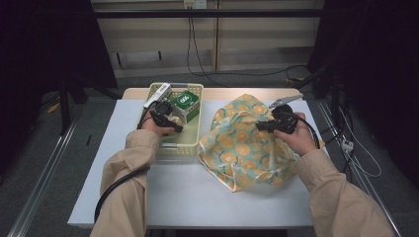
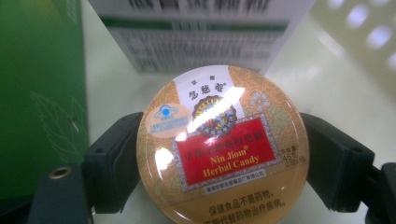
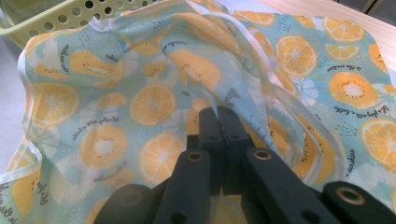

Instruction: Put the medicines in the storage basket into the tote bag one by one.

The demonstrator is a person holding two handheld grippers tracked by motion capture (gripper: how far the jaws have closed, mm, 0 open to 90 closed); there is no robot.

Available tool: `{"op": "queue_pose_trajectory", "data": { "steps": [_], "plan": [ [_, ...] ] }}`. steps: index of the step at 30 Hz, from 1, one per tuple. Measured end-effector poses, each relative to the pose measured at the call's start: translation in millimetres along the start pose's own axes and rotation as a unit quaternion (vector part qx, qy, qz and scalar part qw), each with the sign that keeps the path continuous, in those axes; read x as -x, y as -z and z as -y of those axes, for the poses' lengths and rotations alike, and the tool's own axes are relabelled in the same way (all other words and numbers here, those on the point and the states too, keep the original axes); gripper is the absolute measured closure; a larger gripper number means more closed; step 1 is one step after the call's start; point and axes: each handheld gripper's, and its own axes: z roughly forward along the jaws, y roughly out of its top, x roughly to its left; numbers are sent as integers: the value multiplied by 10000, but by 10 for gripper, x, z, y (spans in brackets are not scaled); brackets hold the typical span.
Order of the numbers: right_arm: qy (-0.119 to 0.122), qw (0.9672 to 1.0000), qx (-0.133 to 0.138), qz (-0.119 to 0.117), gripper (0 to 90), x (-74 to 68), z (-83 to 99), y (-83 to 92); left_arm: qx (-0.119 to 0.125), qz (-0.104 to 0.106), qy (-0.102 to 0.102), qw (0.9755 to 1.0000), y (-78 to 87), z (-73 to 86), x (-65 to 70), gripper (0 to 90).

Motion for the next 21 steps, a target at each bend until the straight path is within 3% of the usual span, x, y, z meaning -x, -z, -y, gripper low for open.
{"op": "queue_pose_trajectory", "data": {
  "steps": [12, 17, 21],
  "plan": [
    [21, 10000, -50, 36, 900, -7, -19, -14, 562, 289, 142, 9979, 462, -260, 113, 205],
    [-36, 10000, -24, 30, 900, -5, -32, -29, 627, 327, -88, 9975, 617, -371, 225, 205],
    [-21, 10000, -51, 30, 900, -20, -46, -45, 707, 515, -156, 9960, 676, -459, 356, 205]
  ]
}}
